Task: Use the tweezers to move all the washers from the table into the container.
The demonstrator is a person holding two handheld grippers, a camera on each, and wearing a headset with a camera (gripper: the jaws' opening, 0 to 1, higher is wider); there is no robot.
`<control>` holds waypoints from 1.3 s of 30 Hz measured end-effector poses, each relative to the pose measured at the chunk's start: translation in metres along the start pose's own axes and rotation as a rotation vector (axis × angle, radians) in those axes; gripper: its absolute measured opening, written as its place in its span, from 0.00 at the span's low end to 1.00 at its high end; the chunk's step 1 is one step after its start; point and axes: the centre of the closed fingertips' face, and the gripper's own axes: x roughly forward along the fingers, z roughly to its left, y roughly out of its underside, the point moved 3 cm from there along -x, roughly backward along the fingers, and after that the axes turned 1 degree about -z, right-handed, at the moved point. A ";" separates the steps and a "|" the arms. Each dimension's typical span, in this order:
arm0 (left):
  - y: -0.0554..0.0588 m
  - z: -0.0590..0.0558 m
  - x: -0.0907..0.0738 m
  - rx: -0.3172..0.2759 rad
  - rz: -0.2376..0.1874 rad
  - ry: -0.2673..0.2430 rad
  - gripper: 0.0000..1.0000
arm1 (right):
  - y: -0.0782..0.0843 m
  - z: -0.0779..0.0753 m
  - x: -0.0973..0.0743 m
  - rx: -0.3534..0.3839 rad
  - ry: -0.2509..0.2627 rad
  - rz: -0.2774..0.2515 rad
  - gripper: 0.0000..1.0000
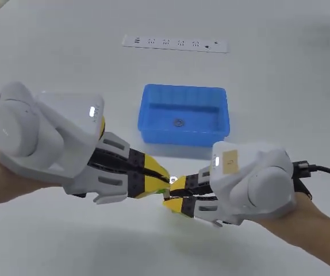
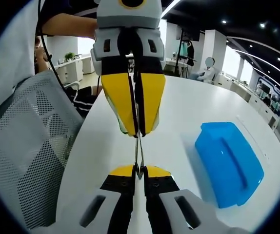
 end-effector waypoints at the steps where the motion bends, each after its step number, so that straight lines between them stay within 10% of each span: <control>1: -0.001 0.000 -0.001 0.008 0.001 -0.005 0.06 | 0.000 0.000 0.000 0.001 0.001 0.000 0.07; 39: -0.013 0.015 -0.001 0.049 -0.019 0.042 0.05 | -0.003 -0.014 -0.007 0.047 0.087 -0.031 0.12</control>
